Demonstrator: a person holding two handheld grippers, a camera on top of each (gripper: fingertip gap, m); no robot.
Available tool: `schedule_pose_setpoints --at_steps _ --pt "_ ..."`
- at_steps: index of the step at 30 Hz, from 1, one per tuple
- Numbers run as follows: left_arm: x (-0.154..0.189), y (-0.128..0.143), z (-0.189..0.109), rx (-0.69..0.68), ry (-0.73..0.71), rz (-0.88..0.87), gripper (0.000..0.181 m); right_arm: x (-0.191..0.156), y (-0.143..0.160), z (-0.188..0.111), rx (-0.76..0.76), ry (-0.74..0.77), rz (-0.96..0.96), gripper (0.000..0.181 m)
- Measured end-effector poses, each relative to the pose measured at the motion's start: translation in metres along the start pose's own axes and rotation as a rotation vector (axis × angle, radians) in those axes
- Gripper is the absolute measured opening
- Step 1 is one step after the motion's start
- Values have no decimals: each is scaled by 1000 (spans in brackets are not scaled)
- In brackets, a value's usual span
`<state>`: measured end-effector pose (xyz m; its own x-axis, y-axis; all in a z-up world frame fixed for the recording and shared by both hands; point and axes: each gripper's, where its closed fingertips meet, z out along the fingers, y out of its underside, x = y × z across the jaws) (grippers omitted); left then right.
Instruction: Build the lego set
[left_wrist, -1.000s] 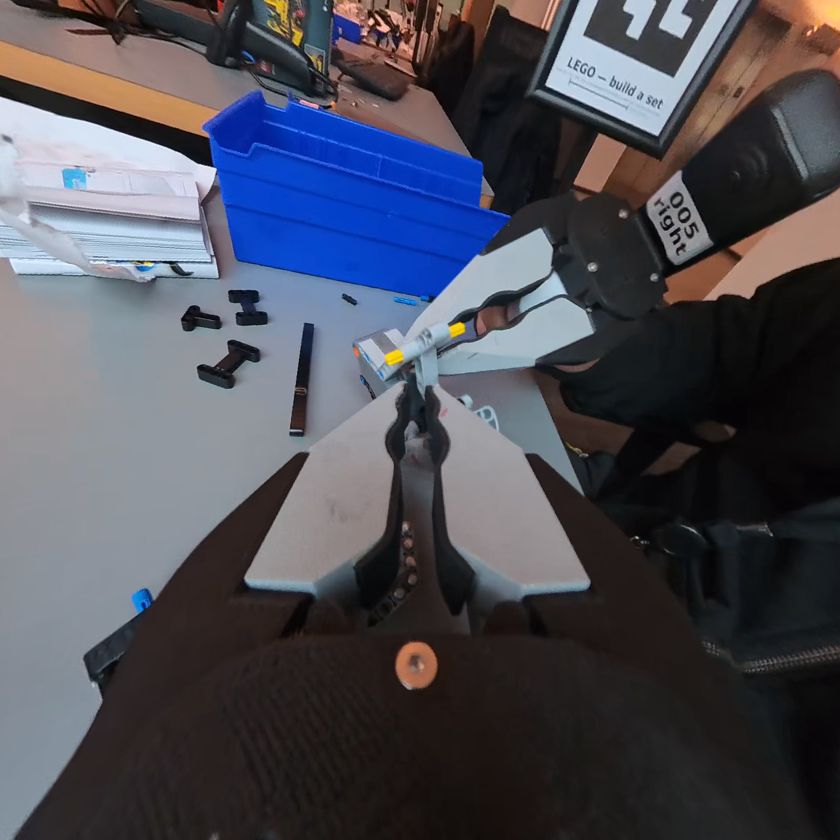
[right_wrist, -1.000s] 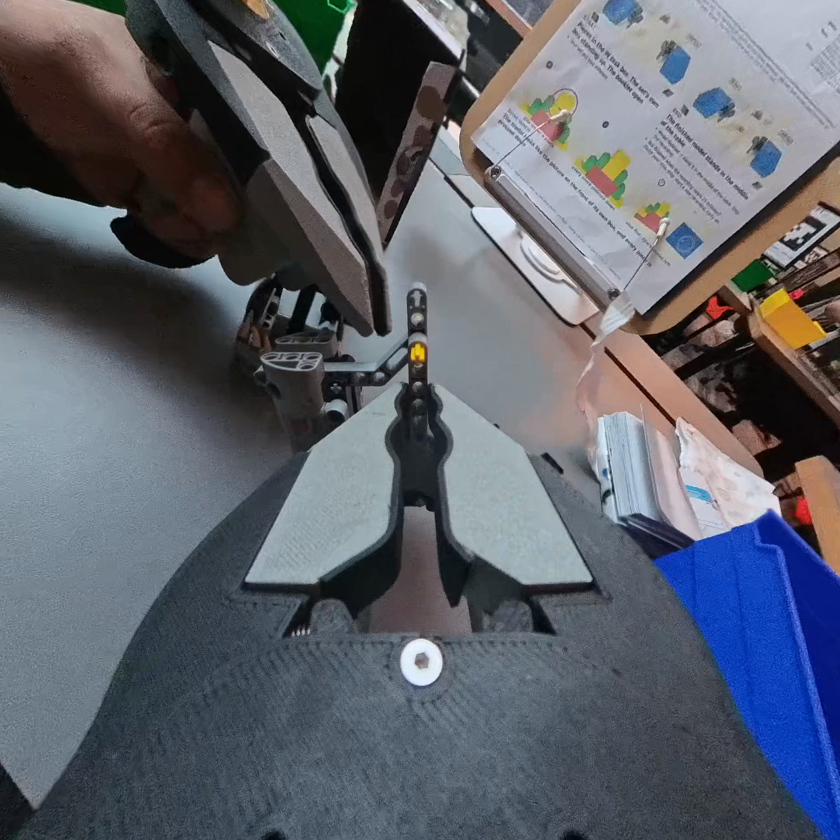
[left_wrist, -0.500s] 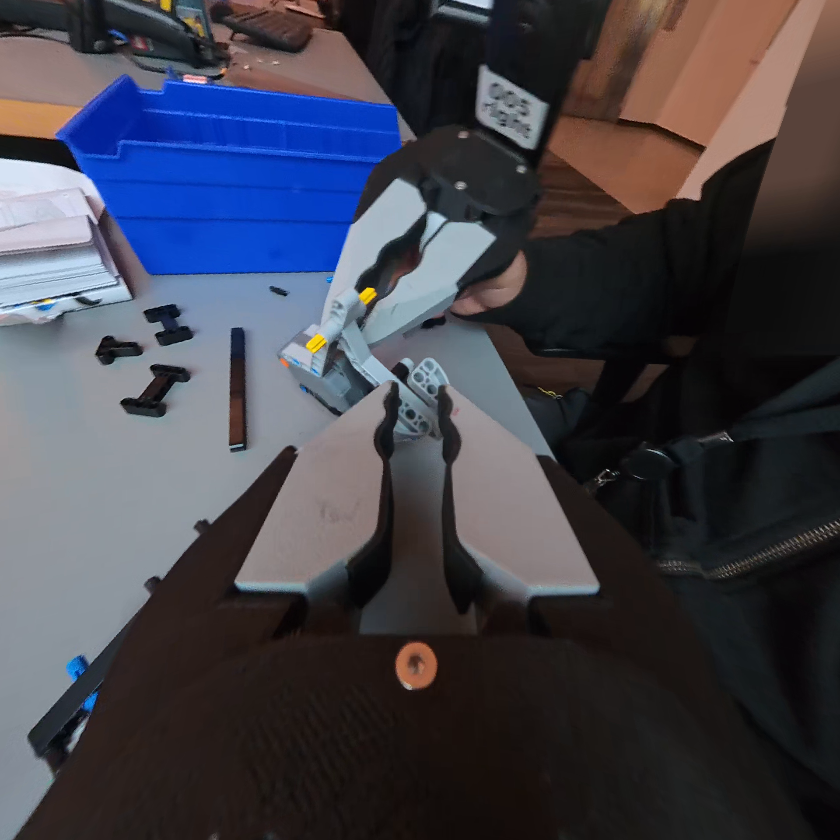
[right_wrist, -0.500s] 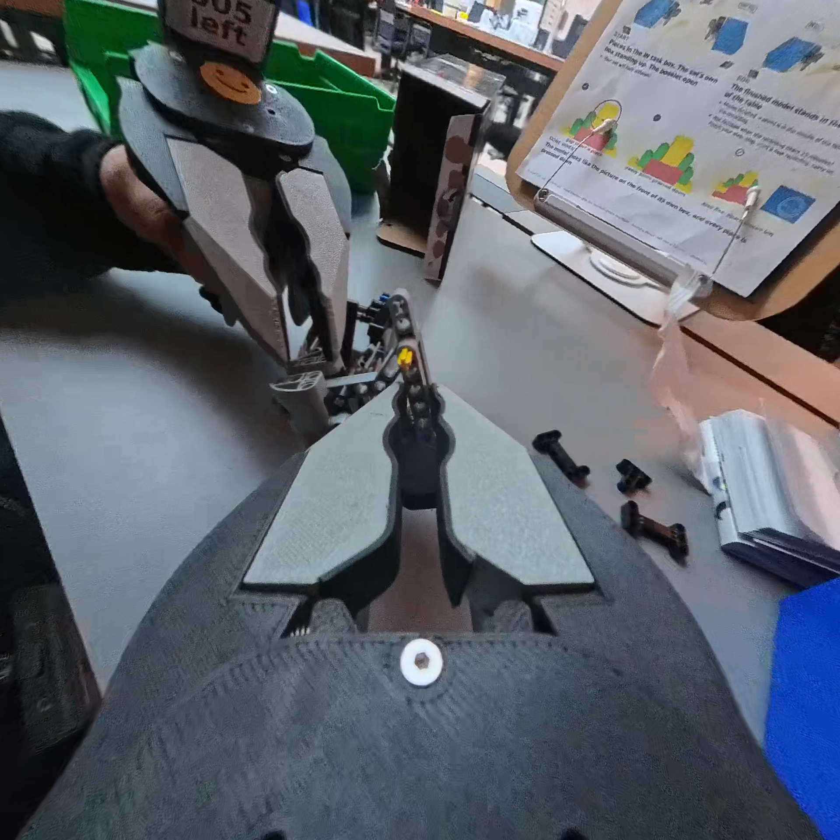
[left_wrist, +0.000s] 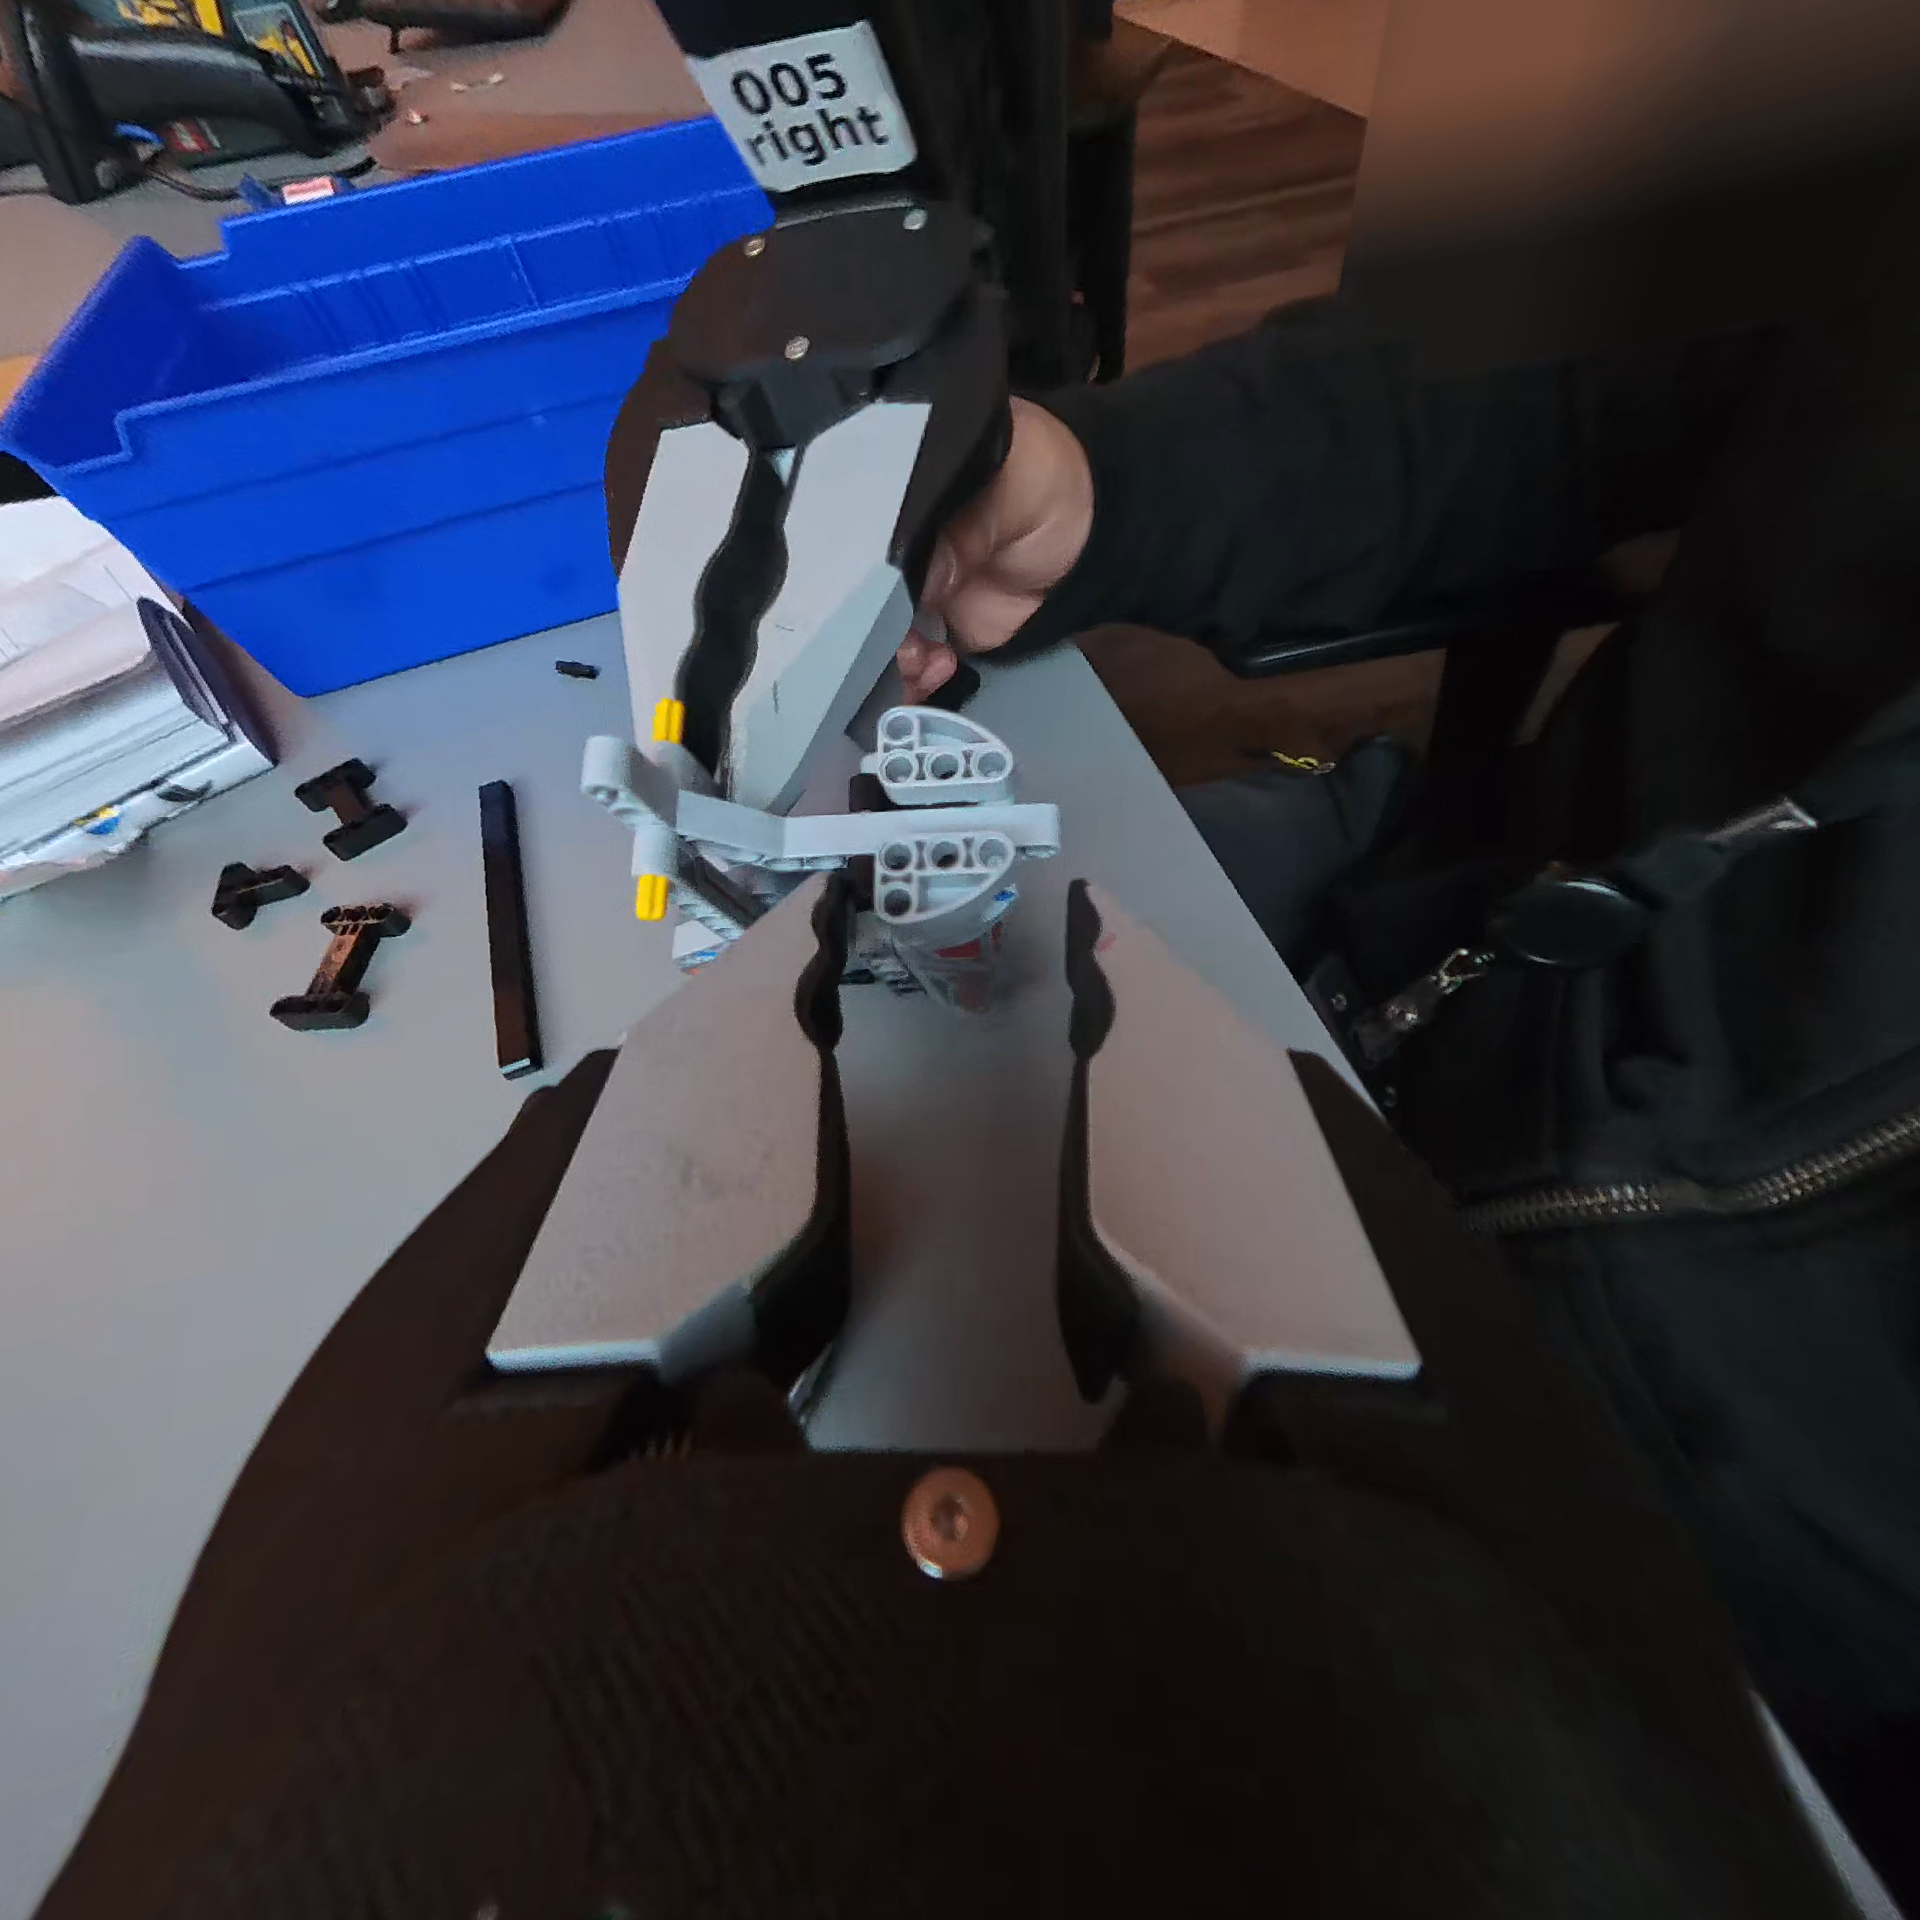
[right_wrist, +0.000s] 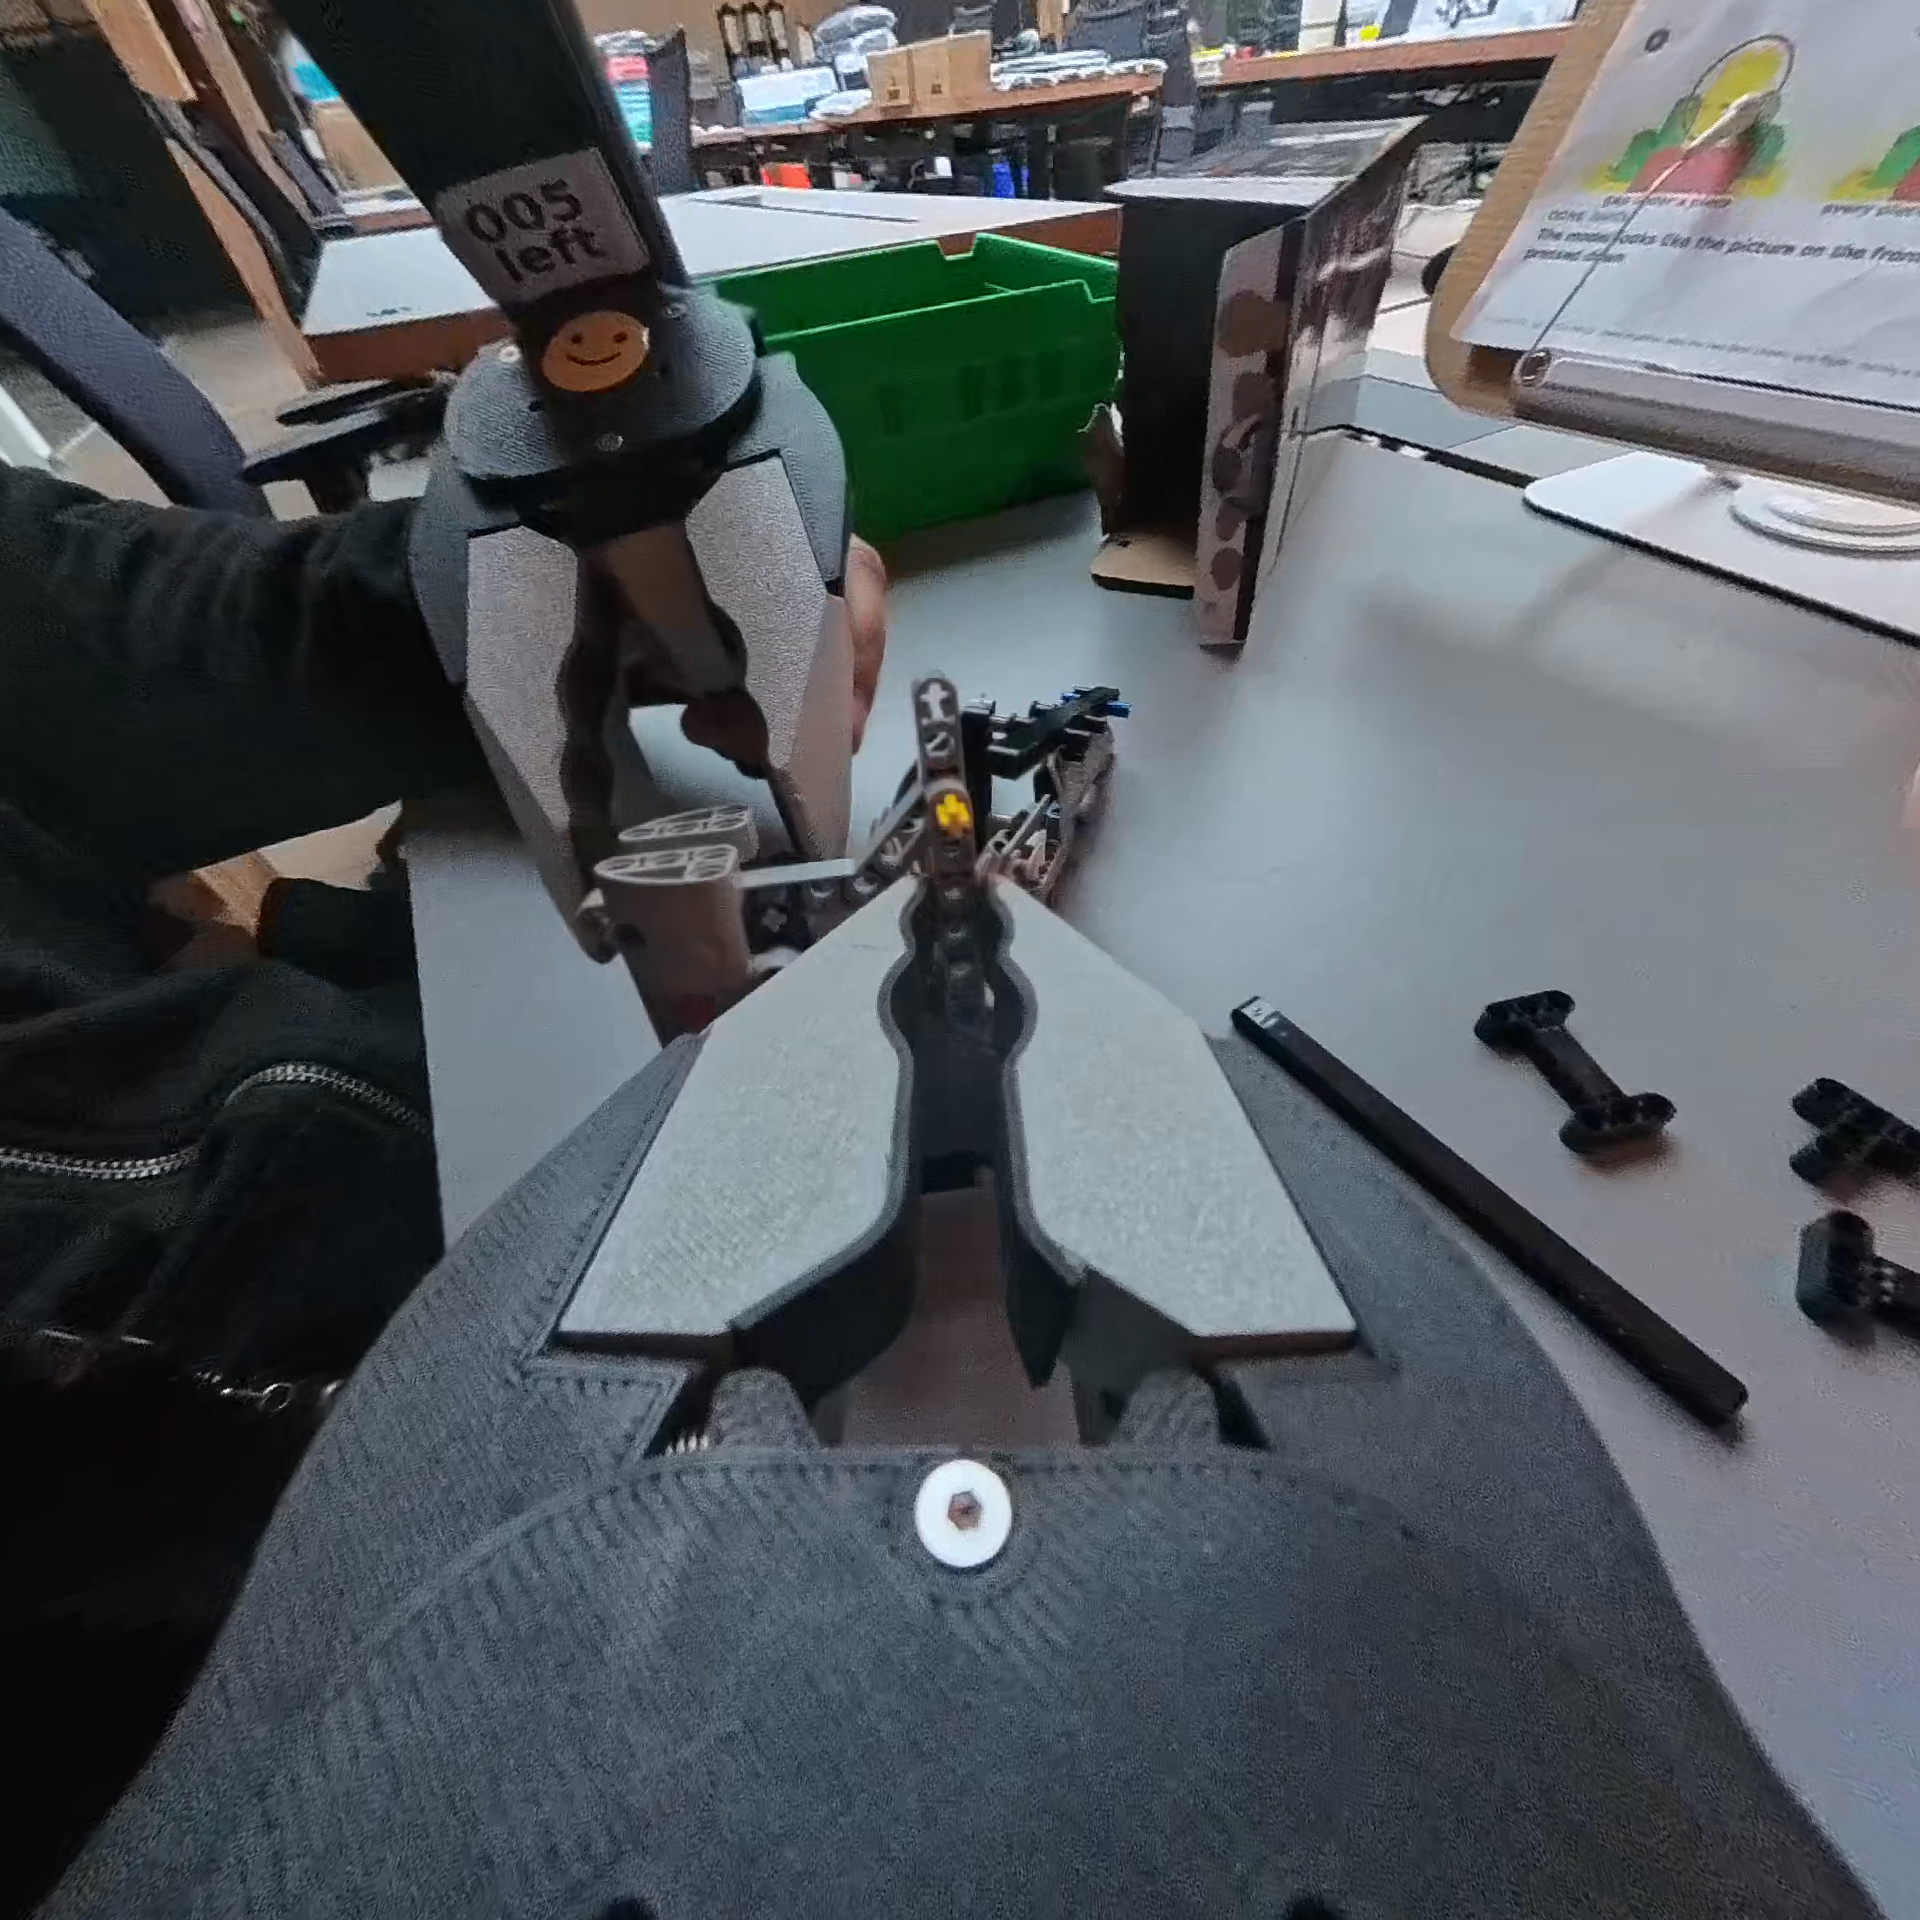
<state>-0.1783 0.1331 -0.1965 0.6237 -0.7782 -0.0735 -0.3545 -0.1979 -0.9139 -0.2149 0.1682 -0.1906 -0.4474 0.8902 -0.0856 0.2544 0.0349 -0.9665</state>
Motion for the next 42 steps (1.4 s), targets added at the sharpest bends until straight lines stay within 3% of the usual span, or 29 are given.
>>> schedule_pose_setpoints --at_steps 4,7,11,14,17,19,24,28,42 --pt "-5 3 7 12 9 -122 32 2 2 3 -17 2 64 5" --pt "-10 4 10 -23 -44 -95 32 9 4 1 -23 30 114 8" --pt "-12 3 9 -15 -49 -142 32 4 4 -19 6 25 118 36" --pt "-16 1 8 9 -38 -228 32 -22 -1 -31 22 -16 -11 55" --pt "-21 -1 9 30 -43 -312 32 -26 10 -22 -109 110 -211 50" --pt "-17 -4 10 43 -12 -335 32 -17 12 -15 -181 240 -340 34" --pt "-17 -5 10 55 -34 -361 32 -14 -1 -10 -186 403 -573 22" --pt "-21 -8 7 85 -52 -389 31 -9 -6 -12 -55 414 -399 18" --pt "-27 -11 7 128 -82 -433 30 2 -8 -16 -21 465 -326 11"
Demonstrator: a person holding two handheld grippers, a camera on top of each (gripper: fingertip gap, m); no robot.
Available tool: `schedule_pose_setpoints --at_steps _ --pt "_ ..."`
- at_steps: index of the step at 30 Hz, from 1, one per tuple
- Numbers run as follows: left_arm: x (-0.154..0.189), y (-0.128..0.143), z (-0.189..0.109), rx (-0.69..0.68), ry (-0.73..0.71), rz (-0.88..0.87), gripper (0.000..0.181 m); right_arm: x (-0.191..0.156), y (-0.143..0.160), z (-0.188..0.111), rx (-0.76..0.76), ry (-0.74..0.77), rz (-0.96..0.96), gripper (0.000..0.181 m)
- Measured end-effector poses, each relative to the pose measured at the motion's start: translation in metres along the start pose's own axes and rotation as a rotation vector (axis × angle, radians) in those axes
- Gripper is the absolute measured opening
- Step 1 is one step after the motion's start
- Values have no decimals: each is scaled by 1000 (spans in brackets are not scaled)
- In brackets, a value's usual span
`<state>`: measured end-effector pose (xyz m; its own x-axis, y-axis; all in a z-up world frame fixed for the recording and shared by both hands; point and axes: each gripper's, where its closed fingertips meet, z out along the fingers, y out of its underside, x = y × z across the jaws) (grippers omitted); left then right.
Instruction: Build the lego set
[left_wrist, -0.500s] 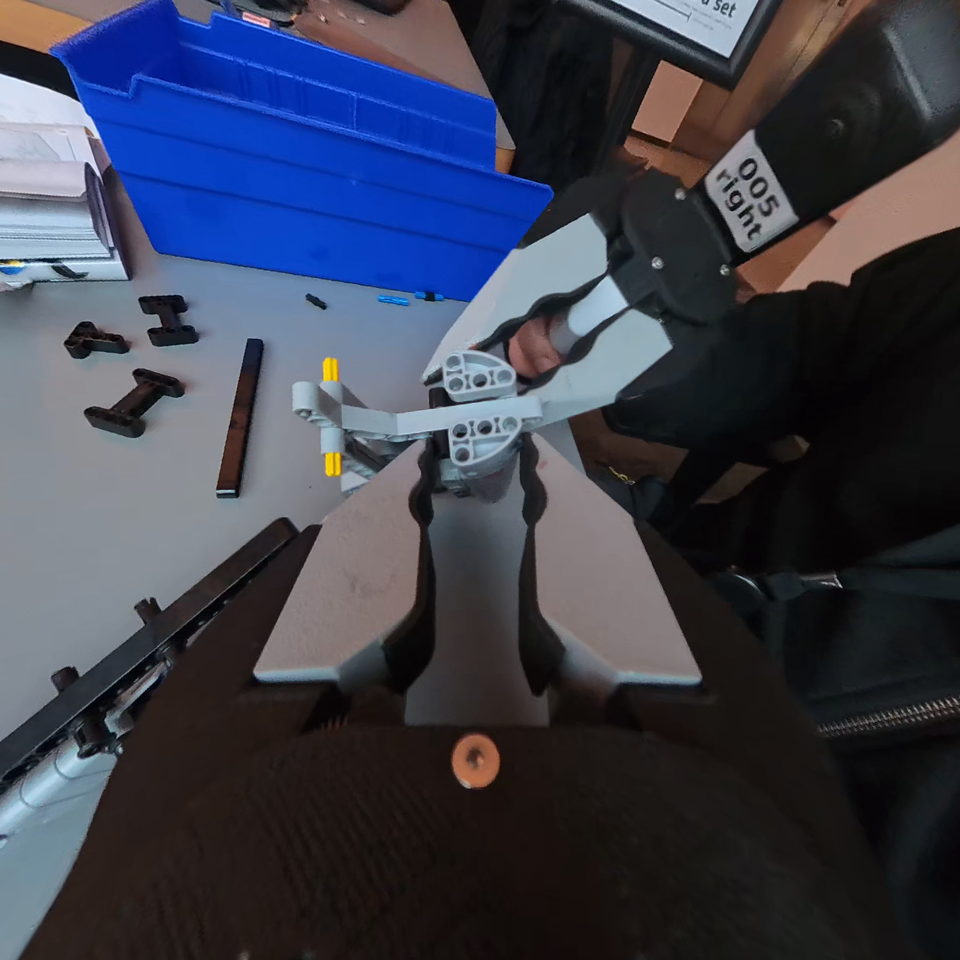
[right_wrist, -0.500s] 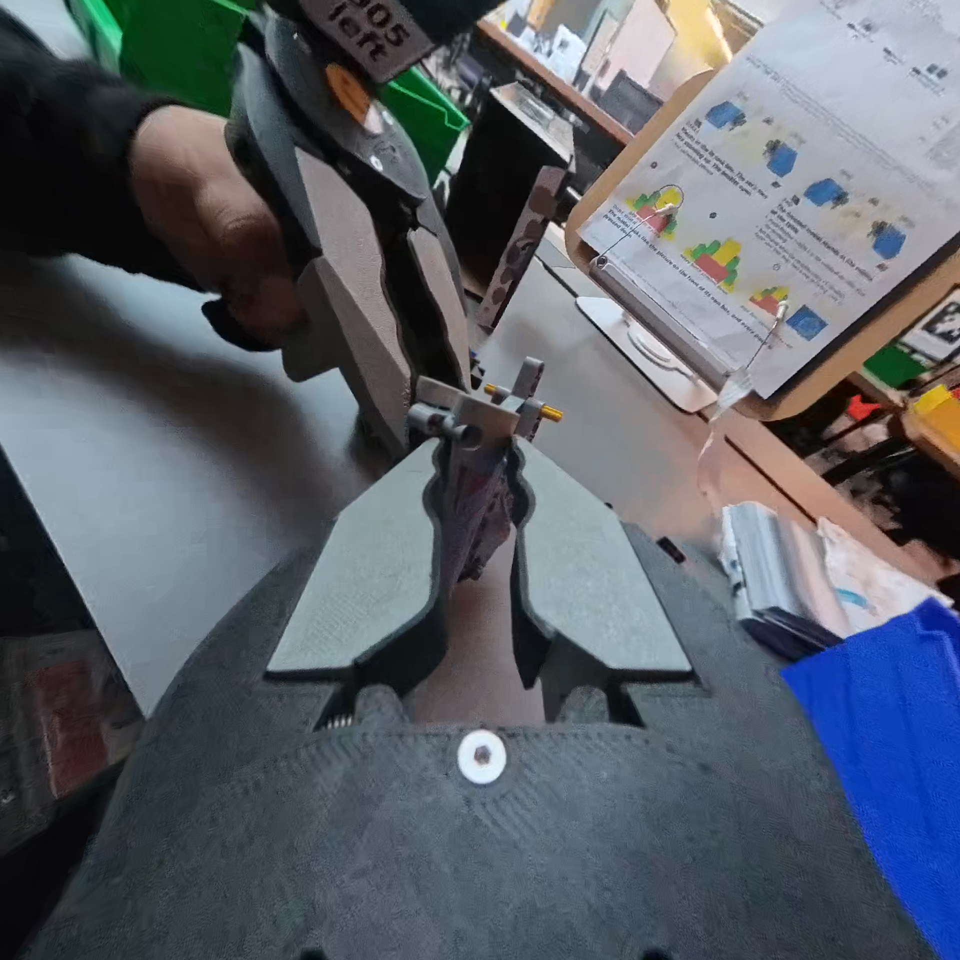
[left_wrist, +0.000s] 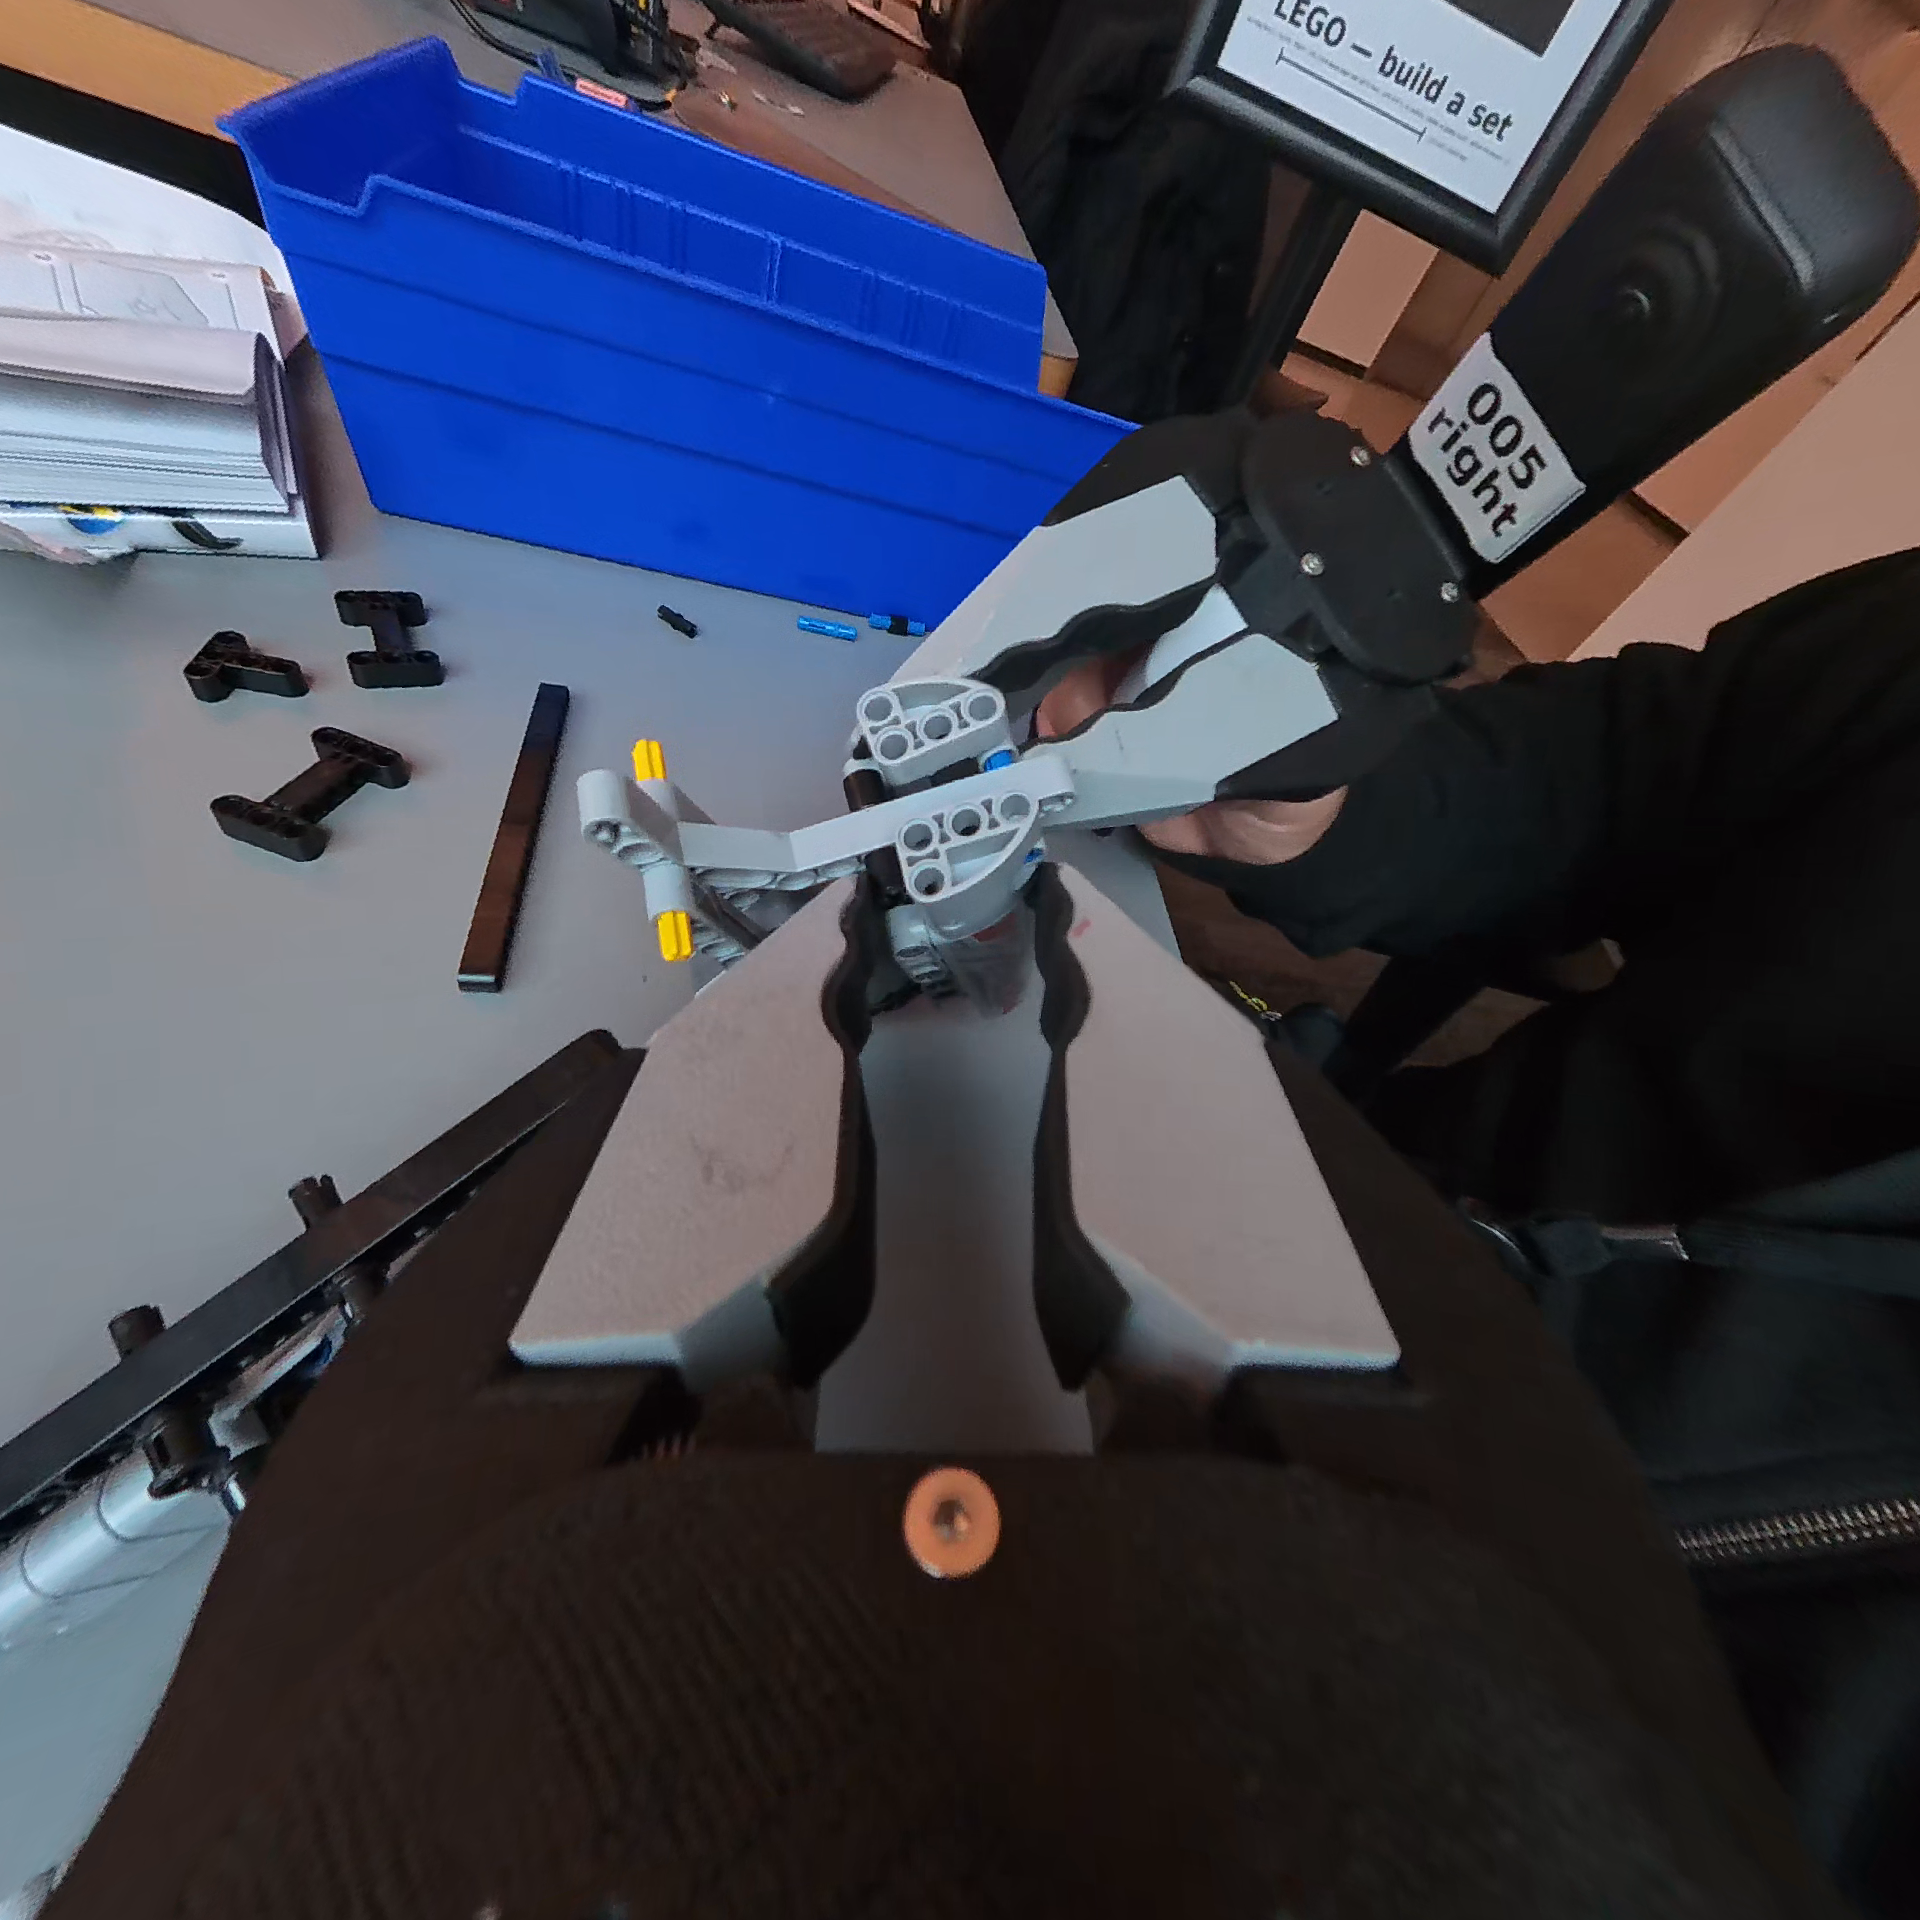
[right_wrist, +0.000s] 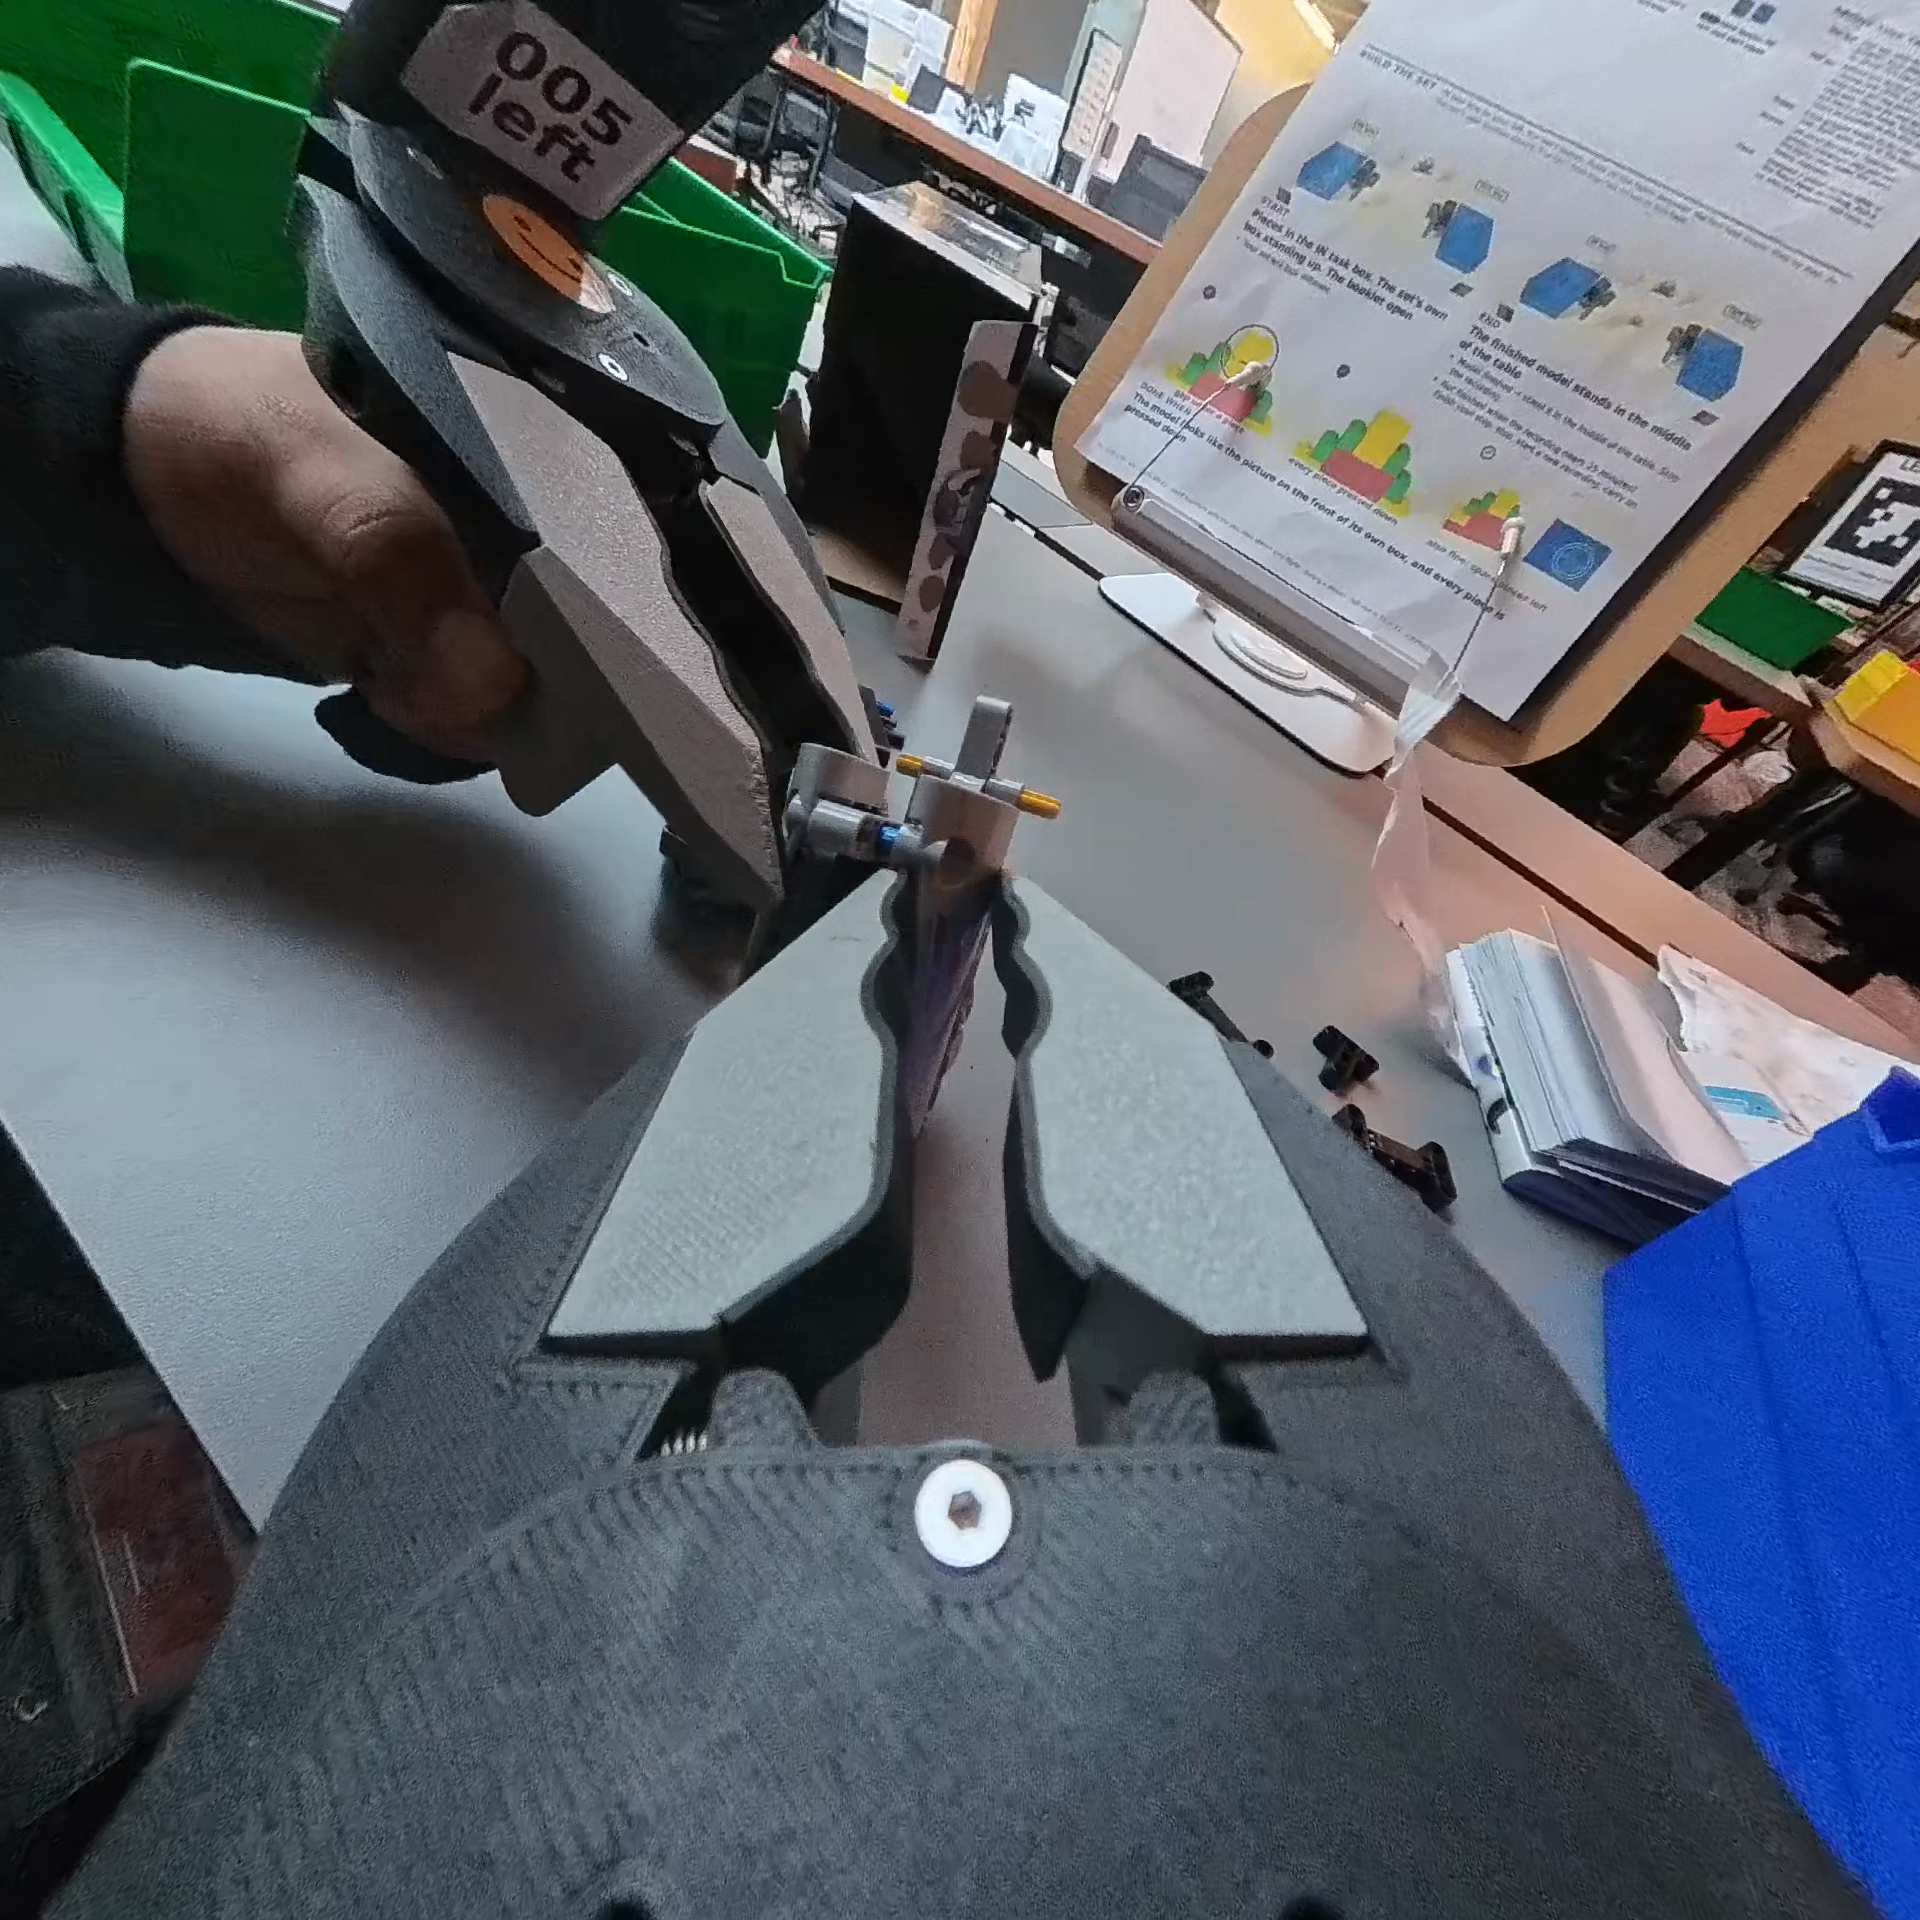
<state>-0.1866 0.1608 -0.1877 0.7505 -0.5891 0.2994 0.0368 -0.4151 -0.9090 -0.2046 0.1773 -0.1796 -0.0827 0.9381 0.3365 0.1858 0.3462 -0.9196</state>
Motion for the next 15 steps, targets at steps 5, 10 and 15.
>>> schedule_pose_setpoints --at_steps 5,10,15 --pt "-1 5 0 -12 18 8 30 -3 1 1 5 17 -52 11" --pt "0 14 -3 -62 -3 174 30 -17 2 -3 15 -17 -180 19" --pt "8 21 -7 -83 25 269 29 -23 -4 -22 84 -271 14 24"
